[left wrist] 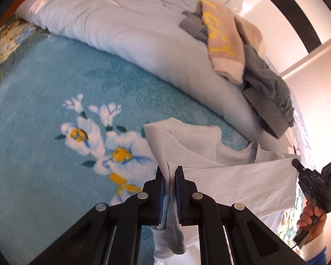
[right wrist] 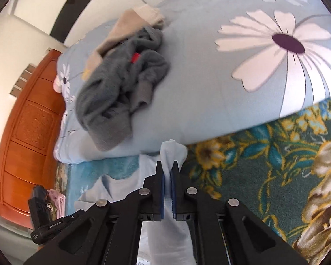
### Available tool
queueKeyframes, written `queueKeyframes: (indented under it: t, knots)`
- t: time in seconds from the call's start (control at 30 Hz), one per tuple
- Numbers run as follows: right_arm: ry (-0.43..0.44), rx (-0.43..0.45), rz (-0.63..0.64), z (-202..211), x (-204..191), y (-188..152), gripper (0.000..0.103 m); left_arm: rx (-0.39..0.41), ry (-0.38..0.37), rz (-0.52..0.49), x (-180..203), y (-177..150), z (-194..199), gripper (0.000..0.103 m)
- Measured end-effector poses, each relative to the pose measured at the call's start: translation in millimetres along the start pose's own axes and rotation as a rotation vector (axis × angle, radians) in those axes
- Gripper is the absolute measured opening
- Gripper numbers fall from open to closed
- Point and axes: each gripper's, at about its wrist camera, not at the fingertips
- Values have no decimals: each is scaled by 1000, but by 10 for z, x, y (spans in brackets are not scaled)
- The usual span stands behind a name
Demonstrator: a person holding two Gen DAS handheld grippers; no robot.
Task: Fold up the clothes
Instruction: 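Grasp the folded sleeve with the left tool while the right tool pins the body, then open both tools and release the folded sweatshirt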
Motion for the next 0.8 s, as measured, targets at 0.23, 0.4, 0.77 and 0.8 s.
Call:
queueKeyframes:
  t: [0.23, 0.4, 0.77, 0.8]
  knots:
    - [-38, 33, -2, -120, -215, 256, 5, -30, 48, 13, -21, 204, -47, 21]
    - [-121, -16, -50, -248, -114, 155, 8, -26, 36, 117, -334, 73, 154, 56]
    - [-184, 20, -56, 366, -105, -501, 47, -99, -122, 438, -980, -933, 314, 60]
    - [-187, 7, -66, 406, -95, -627, 47, -106, -112, 426, -972, -1007, 310, 60]
Point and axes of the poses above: each gripper's, at about its wrist camera, not at the fingertips, and z roughly against the way its jaws point, x to its right, y to its top, and after that the axes turned 5 degrees about z, right-handed
